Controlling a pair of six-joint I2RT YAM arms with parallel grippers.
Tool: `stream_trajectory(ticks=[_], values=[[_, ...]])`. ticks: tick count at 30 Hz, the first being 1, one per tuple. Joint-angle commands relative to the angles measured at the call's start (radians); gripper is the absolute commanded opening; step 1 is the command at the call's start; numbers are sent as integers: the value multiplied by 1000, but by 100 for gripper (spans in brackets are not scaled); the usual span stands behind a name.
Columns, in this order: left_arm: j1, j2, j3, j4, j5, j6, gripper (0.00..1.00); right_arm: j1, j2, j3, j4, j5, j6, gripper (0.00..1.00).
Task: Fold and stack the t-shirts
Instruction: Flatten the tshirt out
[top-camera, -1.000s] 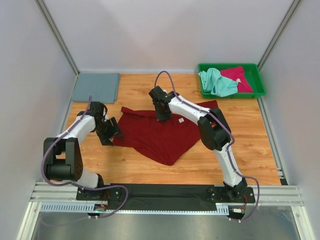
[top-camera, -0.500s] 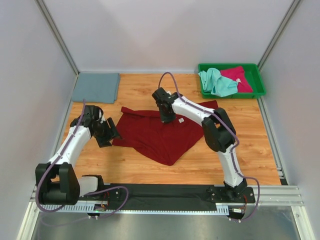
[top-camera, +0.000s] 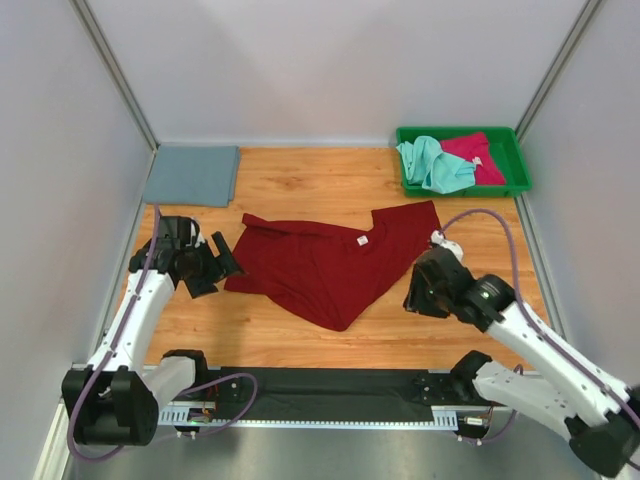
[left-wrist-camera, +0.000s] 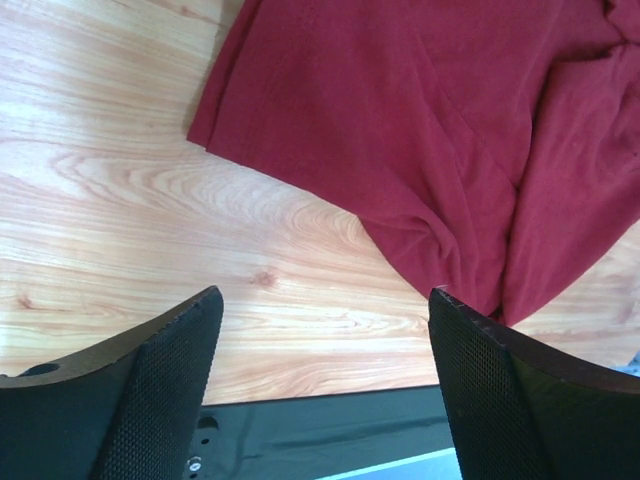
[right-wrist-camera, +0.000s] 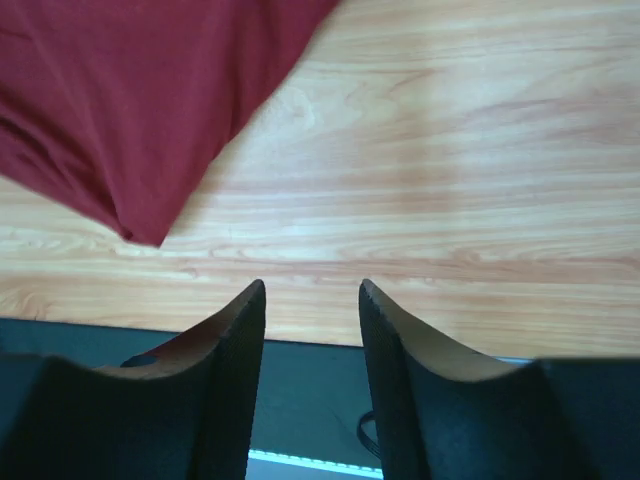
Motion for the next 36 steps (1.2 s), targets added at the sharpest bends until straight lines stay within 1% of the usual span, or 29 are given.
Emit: stream_trajectory(ticks=[1, 2, 4, 5, 7, 8, 9, 10, 11, 12, 13, 15, 16, 17, 19, 20, 22, 25, 26, 27, 28, 31, 32, 33, 34, 35, 36], values=[[4, 25, 16, 19, 50, -22, 92, -5, 296, 108, 191, -30, -77, 49], [4, 39, 13, 28, 71, -37, 92, -5, 356, 200, 202, -36, -104, 51], [6, 94, 1, 74, 84, -47, 92, -5, 472, 272, 254, -42, -176, 54], [4, 119, 1, 85, 68, -51, 92, -5, 575, 317, 275, -50, -197, 55], [4, 172, 22, 103, 61, -47, 91, -7, 672, 444, 329, -76, -233, 57], [4, 229, 27, 112, 62, -50, 90, -7, 786, 495, 332, -85, -256, 58], [4, 322, 63, 155, 71, -56, 87, -5, 951, 700, 343, -138, -279, 61], [4, 353, 63, 155, 71, -56, 87, -5, 953, 702, 343, -139, -279, 61], [4, 384, 79, 154, 68, -57, 86, -5, 1003, 765, 335, -148, -288, 63], [4, 413, 103, 152, 56, -60, 85, -2, 1116, 824, 322, -157, -296, 65], [4, 451, 114, 151, 51, -65, 84, 1, 1161, 931, 297, -168, -302, 66], [4, 478, 134, 129, 10, -79, 82, 5, 1282, 1026, 259, -173, -305, 66], [6, 487, 139, 122, -8, -85, 81, 8, 1315, 1090, 256, -174, -305, 66], [4, 492, 137, 102, -51, -103, 81, 11, 1338, 1110, 253, -173, -303, 66], [4, 499, 136, 86, -93, -123, 79, 11, 1402, 1162, 224, -173, -293, 65], [4, 504, 133, 85, -110, -137, 77, 11, 1416, 1173, 205, -174, -290, 64], [4, 537, 125, 100, -94, -143, 77, 15, 1436, 1170, 180, -150, -283, 63], [4, 597, 126, 126, -73, -148, 73, 18, 1433, 1127, 206, -153, -277, 57], [4, 613, 128, 137, -68, -148, 71, 18, 1435, 1121, 209, -151, -277, 52], [4, 626, 132, 137, -73, -148, 68, 18, 1438, 1120, 208, -147, -276, 50], [4, 648, 137, 135, -79, -145, 63, 18, 1445, 1120, 210, -148, -276, 45], [4, 657, 139, 134, -88, -148, 58, 18, 1454, 1118, 220, -151, -276, 42], [4, 657, 134, 138, -100, -146, 49, 18, 1461, 1124, 219, -148, -277, 38], [4, 653, 136, 137, -107, -146, 43, 18, 1462, 1127, 220, -136, -280, 35], [4, 650, 139, 132, -116, -142, 28, 16, 1464, 1133, 217, -125, -283, 30], [4, 644, 143, 128, -116, -137, 22, 13, 1464, 1139, 202, -119, -291, 9], [4, 628, 148, 120, -119, -133, 18, 12, 1461, 1156, 193, -107, -294, 3]])
